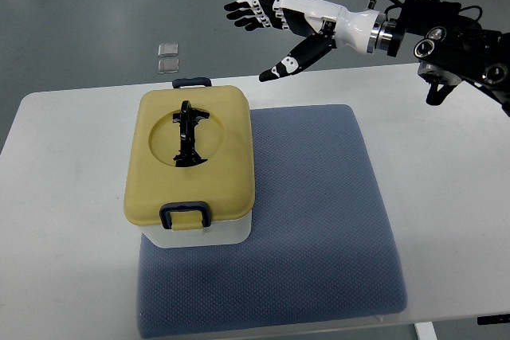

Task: Open white storage box with right hand
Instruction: 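Swing the right hand over toward the yellow lid of the box, then lower the right hand onto the black handle on the yellow lid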

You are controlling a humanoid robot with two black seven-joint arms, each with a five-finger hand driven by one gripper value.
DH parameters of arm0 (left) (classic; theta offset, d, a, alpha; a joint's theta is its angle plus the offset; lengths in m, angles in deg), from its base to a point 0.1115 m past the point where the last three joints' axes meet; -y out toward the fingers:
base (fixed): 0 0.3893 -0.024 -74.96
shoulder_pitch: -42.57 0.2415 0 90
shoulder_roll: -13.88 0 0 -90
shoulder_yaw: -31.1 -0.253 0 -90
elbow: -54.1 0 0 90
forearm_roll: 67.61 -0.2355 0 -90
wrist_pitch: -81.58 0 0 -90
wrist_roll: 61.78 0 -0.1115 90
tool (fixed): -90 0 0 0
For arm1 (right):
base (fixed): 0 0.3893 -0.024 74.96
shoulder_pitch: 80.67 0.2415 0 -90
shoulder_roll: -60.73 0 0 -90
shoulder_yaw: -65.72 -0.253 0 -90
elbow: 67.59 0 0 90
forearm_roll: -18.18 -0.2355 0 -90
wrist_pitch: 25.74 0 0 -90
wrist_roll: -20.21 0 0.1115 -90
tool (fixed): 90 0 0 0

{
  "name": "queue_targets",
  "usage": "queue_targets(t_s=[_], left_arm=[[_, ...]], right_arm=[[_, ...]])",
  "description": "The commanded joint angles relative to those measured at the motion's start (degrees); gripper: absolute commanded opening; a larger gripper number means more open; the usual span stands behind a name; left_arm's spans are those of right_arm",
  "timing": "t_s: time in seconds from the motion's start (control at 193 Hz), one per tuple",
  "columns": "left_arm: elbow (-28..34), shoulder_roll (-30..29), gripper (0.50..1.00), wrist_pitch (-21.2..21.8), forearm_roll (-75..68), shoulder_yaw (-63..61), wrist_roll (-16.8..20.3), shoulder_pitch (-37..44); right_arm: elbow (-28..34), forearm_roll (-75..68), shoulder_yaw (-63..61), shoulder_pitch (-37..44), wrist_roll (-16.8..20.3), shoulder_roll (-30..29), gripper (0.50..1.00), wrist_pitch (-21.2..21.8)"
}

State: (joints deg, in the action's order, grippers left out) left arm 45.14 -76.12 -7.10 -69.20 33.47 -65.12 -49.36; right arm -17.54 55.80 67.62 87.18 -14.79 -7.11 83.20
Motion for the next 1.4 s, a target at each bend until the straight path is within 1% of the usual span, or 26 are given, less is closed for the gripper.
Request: queue_targets(t_s=[0.0,0.155,0.274,0.419,0.58,0.658,0.803,0.86,0.917,1.227,1.289,1.326,1.393], left_arm=[[0.0,0.0,1.000,0.0,0.0,0.0,0.0,0.0],[0.0,0.0,1.000,0.0,0.0,0.0,0.0,0.0],[0.0,0.0,1.000,0.0,0.0,0.0,0.0,0.0],[0.0,0.0,1.000,0.0,0.0,0.0,0.0,0.0],[0.0,0.0,1.000,0.0,0.0,0.0,0.0,0.0],[0.0,0.0,1.000,0.0,0.0,0.0,0.0,0.0],[0.0,0.0,1.000,0.0,0.0,0.0,0.0,0.1],[0.0,0.0,1.000,0.0,0.0,0.0,0.0,0.0],[0.0,0.0,1.000,0.0,0.0,0.0,0.0,0.0],[0.0,0.0,1.000,0.0,0.0,0.0,0.0,0.0],[0.0,0.0,1.000,0.0,0.0,0.0,0.0,0.0],[0.0,0.0,1.000,0.0,0.0,0.0,0.0,0.0],[0.0,0.0,1.000,0.0,0.0,0.0,0.0,0.0]], right_arm=[[0.7,1.3,4.2,3.2,0.0,-0.6,0.926,-2.0],[2.2,4.6,8.2,5.6,0.0,-1.8,0.926,-6.4],[3.1,5.7,10.1,6.5,0.0,-2.7,0.926,-8.7],[5.7,5.7,14.5,11.5,0.0,-3.3,0.924,-11.8],[6.8,7.4,18.6,15.8,0.0,-5.5,0.924,-15.3],[7.3,10.9,20.2,17.4,0.0,-7.1,0.919,-18.1],[7.3,18.9,24.6,19.6,0.0,-9.6,0.899,-24.5],[7.3,20.6,25.7,20.2,0.0,-10.0,0.891,-25.9],[7.3,21.3,26.6,20.9,0.0,-10.5,0.887,-26.4],[8.7,23.2,28.0,23.4,0.0,-13.3,0.887,-26.5],[8.7,24.6,28.0,23.7,0.0,-14.0,0.860,-26.5],[8.7,25.5,28.1,23.9,0.0,-14.7,0.823,-26.6],[8.7,26.2,28.1,24.1,0.0,-15.1,0.809,-26.6]])
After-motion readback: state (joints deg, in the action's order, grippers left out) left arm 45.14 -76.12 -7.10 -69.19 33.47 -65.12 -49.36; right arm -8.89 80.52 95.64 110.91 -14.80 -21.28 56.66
